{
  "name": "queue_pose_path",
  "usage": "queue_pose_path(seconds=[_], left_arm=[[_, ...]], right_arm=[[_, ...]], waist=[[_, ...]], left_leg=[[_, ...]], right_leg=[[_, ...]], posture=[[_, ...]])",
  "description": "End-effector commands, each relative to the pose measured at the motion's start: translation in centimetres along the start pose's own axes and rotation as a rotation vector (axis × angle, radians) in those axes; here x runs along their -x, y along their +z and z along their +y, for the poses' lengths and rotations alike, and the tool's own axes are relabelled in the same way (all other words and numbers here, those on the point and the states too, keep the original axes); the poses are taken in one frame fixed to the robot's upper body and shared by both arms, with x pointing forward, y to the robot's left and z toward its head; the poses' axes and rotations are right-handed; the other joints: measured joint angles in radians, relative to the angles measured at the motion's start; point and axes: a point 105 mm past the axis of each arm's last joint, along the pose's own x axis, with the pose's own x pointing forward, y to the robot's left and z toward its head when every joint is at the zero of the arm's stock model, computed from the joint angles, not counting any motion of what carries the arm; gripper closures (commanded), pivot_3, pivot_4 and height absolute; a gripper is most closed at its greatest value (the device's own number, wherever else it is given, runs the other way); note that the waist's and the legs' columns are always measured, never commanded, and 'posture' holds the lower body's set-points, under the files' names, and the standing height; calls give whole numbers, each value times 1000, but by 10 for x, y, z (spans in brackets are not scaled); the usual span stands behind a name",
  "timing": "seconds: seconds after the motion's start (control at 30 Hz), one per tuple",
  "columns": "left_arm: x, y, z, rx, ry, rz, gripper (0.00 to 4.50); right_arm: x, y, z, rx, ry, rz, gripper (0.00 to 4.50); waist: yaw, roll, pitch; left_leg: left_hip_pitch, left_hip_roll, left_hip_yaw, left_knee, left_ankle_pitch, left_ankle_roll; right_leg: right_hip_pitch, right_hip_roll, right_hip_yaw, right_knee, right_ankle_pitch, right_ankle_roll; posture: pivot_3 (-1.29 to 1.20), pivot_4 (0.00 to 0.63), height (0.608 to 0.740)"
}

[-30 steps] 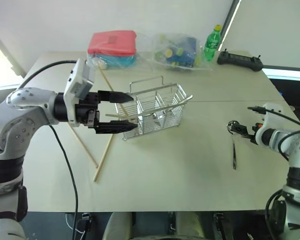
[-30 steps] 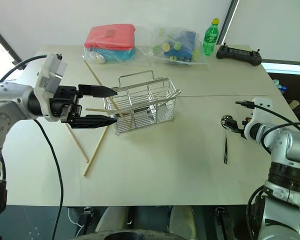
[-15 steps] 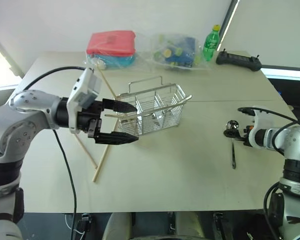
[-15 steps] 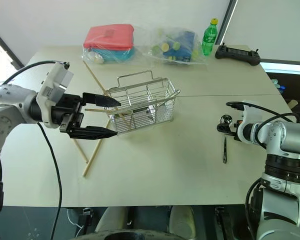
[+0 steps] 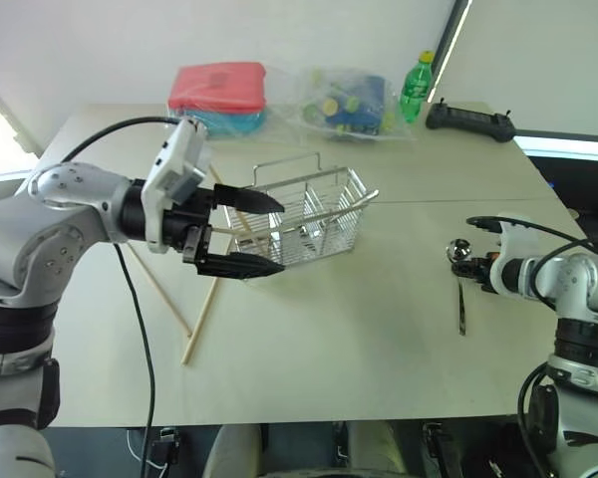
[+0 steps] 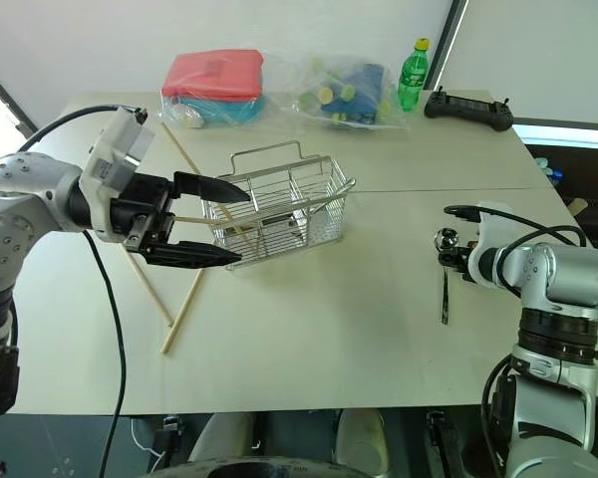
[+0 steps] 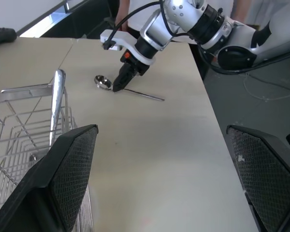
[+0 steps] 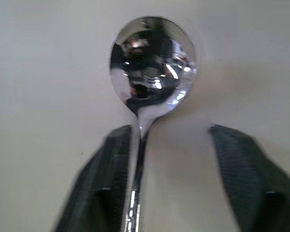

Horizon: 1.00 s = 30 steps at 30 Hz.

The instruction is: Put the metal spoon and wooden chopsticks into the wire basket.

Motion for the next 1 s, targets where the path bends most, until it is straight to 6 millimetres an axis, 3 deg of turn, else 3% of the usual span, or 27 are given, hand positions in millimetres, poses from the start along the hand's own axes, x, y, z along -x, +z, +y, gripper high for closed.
queue_pose_path(seconds=[0.03, 0.07, 0.37, 0.5, 0.6, 0.7, 0.9, 1.0], left_arm=[[1, 9, 0, -49, -4, -4, 0], [1, 10, 1, -51, -3, -4, 0], [0, 11, 5, -58, 6, -9, 0], [4, 12, 9, -61, 39, -13, 0], [12, 13, 14, -62, 90, -19, 0], [20, 13, 18, -58, 147, -32, 0], [31, 17, 23, -62, 256, -71, 0], [37, 18, 24, -64, 304, -81, 0]], right_arm=[[-8, -22, 8, 8, 36, 91, 3943], [-8, -23, 9, 23, 38, 91, 4442], [-3, -20, 4, 91, 16, 43, 4484], [16, 21, 7, 166, 34, -192, 4484], [50, 71, 25, 182, 138, -471, 4484], [82, 103, 48, 179, 261, -664, 4484], [133, 138, 108, 195, 513, -925, 4484], [141, 146, 147, 156, 653, -977, 4484]], waist=[[1, 0, 0], [2, -1, 0], [4, -1, -1], [4, 0, 1], [0, 6, 5], [-3, 9, 7], [2, 6, 6], [-1, 6, 6]], left_leg=[[0, 1, 0, 0, 0, 0], [0, 2, 0, 0, 0, 0], [0, 10, -1, 0, 0, 0], [-1, 10, 0, 0, 0, 0], [-1, 10, 3, 0, 0, 0], [0, 10, 6, -1, 0, 0], [2, 10, 5, -8, 0, 0], [1, 10, 6, -8, 0, 0]], right_leg=[[0, 1, 0, 0, 0, 0], [0, 2, 0, 0, 0, 0], [-1, 11, 1, -2, 0, -2], [-1, 10, 2, -3, 1, -3], [-3, 11, 6, -3, 1, -3], [-5, 11, 9, -3, 2, -3], [-5, 13, 9, -4, 3, -5], [-6, 12, 10, -4, 4, -8]], posture=[[0, 150, 678], [0, 150, 678], [0, 150, 678], [0, 150, 678], [0, 150, 678], [0, 150, 678], [0, 150, 678], [0, 150, 678]])
